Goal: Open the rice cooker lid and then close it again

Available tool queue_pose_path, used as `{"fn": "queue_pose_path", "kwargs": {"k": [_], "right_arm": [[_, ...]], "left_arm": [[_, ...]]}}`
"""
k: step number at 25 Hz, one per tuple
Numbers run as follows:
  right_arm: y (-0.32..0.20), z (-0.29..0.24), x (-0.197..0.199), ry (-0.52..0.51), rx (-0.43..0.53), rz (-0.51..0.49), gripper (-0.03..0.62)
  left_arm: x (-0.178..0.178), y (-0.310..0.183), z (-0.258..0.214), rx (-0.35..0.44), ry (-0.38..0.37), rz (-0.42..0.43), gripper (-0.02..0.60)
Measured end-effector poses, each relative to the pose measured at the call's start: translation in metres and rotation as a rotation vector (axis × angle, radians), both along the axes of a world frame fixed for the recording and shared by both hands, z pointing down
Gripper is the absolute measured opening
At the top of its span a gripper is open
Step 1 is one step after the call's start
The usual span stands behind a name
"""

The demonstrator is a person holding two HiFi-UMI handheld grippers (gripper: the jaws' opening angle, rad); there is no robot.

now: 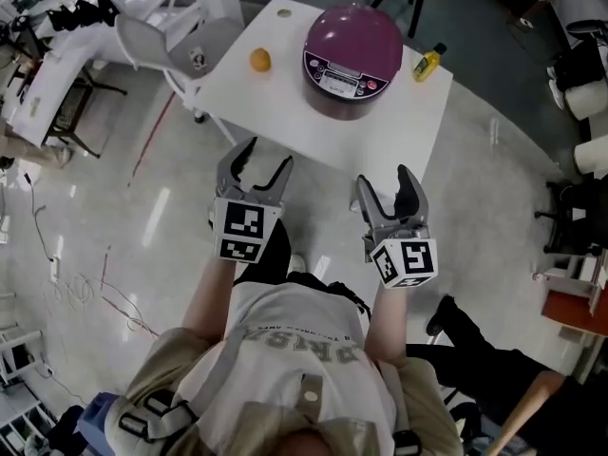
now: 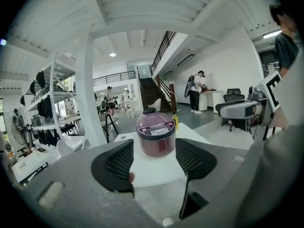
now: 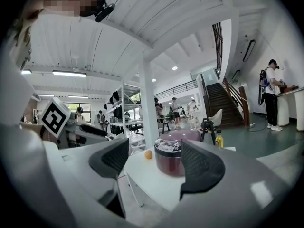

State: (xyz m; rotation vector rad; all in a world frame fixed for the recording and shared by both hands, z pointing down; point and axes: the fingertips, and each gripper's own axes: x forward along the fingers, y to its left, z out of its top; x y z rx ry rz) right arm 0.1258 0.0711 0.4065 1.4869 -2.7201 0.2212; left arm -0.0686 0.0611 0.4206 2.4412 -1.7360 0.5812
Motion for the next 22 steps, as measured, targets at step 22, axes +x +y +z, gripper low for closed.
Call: {"fn": "queue_pose_path", "kwargs": {"k": [22], "right_arm": [[-0.123,0.014,-0.040,0.082,-0.050,0.010,0.348]], "left_arm": [[-0.006,-0.149,0.023,-0.063,-0.020,0.211,0.288]]}}
